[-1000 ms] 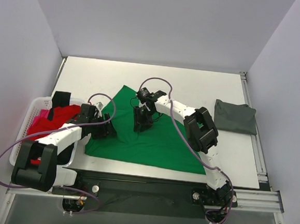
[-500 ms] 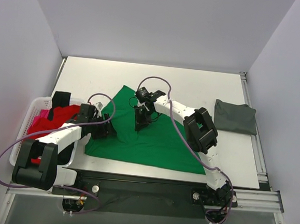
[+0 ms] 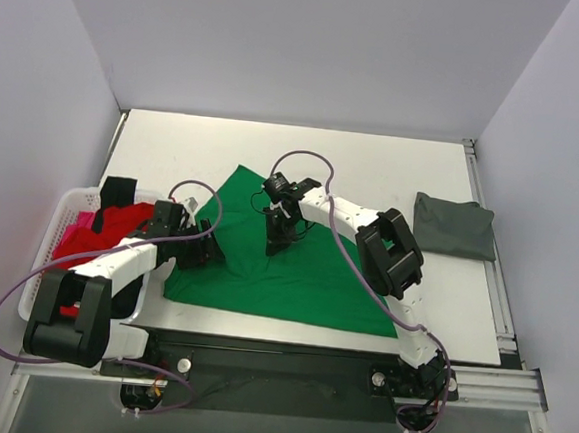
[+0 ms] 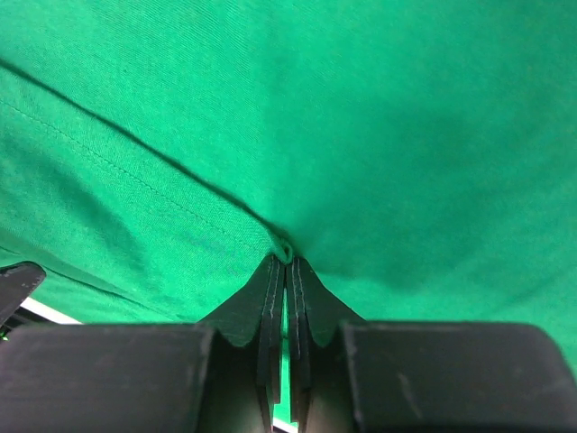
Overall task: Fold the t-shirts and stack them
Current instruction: Fold the flattened tshirt in 1/3 of the way
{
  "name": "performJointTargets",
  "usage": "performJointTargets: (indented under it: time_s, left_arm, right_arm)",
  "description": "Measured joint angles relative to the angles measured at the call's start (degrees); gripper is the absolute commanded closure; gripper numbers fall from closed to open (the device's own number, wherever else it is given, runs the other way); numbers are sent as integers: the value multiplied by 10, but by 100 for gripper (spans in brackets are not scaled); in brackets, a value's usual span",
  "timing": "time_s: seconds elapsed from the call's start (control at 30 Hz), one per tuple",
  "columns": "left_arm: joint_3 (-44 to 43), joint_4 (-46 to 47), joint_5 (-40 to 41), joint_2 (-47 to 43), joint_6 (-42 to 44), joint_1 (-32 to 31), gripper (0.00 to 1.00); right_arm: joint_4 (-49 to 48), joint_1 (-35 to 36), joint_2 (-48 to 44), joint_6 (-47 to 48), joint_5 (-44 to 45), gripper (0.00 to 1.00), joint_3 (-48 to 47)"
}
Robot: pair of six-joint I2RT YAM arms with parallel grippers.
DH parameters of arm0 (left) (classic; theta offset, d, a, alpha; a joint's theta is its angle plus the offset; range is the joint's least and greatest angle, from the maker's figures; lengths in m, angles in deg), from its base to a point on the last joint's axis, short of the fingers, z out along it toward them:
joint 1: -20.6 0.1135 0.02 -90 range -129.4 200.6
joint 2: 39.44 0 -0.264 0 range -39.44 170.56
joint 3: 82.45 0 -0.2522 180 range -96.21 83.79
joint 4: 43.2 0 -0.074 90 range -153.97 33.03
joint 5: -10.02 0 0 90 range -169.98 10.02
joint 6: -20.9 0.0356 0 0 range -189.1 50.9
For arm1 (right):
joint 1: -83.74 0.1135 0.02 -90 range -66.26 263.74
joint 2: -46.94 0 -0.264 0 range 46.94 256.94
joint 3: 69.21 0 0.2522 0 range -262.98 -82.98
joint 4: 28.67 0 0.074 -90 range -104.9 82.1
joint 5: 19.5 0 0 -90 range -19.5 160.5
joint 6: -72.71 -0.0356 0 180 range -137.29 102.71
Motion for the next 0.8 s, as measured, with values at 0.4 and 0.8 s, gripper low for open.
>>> performJointTargets:
  time_s: [0.4, 0.8]
  left_arm:
    - [0, -1, 1, 0, -2, 0, 27]
    - [-6, -9, 6, 4, -3, 0, 26]
  right_arm:
    - [-3, 0, -38, -13, 27, 100, 25]
    - [-7, 0, -41, -21, 35, 100, 56]
